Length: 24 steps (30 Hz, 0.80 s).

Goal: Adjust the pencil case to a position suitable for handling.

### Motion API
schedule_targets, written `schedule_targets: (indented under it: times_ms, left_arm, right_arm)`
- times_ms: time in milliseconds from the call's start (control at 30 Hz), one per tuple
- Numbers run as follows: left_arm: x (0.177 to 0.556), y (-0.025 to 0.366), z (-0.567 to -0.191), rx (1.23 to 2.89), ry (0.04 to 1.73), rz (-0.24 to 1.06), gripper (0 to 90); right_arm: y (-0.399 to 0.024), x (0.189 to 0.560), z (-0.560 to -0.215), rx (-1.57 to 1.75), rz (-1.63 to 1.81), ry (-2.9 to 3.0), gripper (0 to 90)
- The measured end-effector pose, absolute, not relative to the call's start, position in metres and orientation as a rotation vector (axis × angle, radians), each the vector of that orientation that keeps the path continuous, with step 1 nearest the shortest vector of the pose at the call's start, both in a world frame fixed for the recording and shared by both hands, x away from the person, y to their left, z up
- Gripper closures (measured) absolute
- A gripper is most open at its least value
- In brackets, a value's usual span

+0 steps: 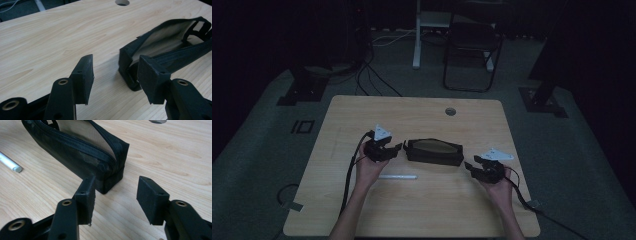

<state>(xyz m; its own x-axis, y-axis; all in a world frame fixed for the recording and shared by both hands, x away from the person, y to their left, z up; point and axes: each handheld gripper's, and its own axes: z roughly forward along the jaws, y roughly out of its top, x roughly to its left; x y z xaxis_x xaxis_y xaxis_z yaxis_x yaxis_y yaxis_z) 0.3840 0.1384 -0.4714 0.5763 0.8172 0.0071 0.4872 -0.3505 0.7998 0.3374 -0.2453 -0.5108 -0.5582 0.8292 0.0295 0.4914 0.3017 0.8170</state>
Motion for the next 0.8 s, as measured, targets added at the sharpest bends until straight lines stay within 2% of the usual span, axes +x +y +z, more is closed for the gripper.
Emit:
schedule_targets:
  times_ms: [200,433,567,800]
  left_arm:
    - [0.390,0.122,-0.481,2.079,1.027,0.538,53.6]
    - [0.396,0.114,-0.491,2.100,1.039,0.500,74.9]
    - [0.393,0.112,-0.490,2.098,1.024,0.526,84.5]
    - [0.388,0.114,-0.493,2.090,1.012,0.507,87.6]
  right_arm:
    - [-0.238,0.338,-0.509,1.168,1.154,2.188,48.6]
    - [-0.237,0.347,-0.512,1.202,1.160,2.206,49.2]
    - [-0.235,0.350,-0.513,1.218,1.162,2.213,54.0]
    - [-0.235,0.353,-0.514,1.250,1.143,2.207,60.6]
